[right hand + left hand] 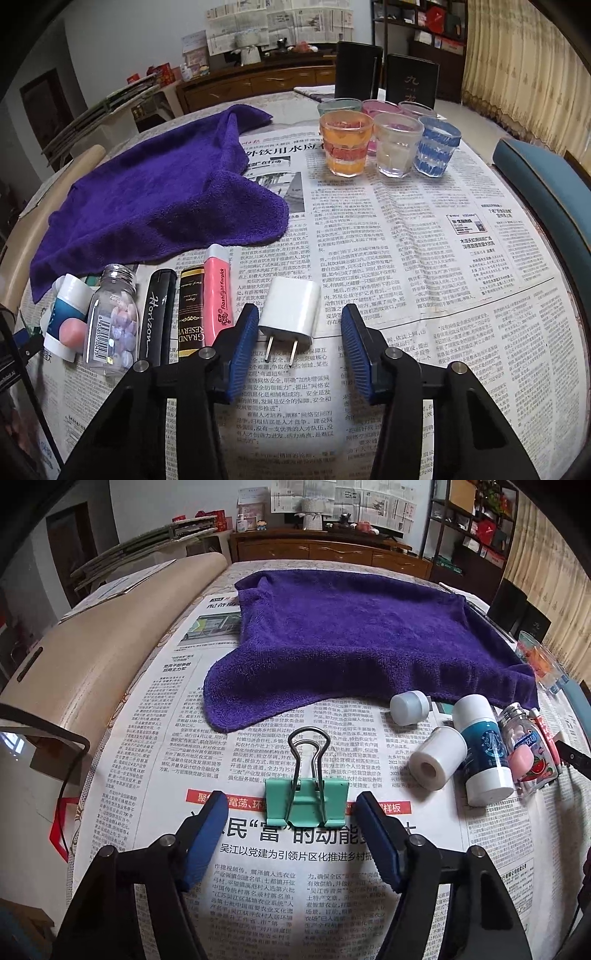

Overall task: Organize rigid objects
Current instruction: 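Close the right tool on the white charger while the left tool closes on the binder clip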

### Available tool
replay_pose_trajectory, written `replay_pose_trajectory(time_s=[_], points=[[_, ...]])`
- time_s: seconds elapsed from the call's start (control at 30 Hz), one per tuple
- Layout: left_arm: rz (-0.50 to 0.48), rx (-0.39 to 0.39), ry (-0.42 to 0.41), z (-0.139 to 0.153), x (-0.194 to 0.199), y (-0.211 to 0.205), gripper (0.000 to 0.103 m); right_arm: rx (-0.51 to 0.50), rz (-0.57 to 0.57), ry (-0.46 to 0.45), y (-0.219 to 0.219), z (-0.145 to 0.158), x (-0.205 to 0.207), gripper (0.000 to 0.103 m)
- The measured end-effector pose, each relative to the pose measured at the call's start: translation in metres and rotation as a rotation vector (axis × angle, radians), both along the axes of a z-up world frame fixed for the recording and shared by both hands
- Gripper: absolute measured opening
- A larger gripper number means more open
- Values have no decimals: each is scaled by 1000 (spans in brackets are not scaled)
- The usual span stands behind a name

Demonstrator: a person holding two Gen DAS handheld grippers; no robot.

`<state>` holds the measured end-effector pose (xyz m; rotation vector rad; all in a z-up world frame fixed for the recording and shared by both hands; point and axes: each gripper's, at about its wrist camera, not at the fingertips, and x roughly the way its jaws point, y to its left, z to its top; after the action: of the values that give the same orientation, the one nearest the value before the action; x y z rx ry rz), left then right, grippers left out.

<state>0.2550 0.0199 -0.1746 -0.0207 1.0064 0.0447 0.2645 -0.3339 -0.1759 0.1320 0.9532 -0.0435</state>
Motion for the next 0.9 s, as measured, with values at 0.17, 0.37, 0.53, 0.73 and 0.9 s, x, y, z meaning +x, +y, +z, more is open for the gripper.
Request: replay_pose_trajectory(time_s=[0.17,0.37,0.53,0.73,0.9], points=[[-14,-1,-14,1,-1,-3,58,-33,10,-24,5,-1,3,42],[-14,-4,-35,1,-2,-2,57,-86,31,-29,12,-1,4,37],[-13,-4,-41,1,-3,-1,50,-84,41,-31,11,-1,4,33],[-27,-11,-53,2,-5,0,39,-58,53,-41,7,-1,4,32],[-24,-48,-55,3,-6,5,39,-13,56,-41,1,0,3,32]])
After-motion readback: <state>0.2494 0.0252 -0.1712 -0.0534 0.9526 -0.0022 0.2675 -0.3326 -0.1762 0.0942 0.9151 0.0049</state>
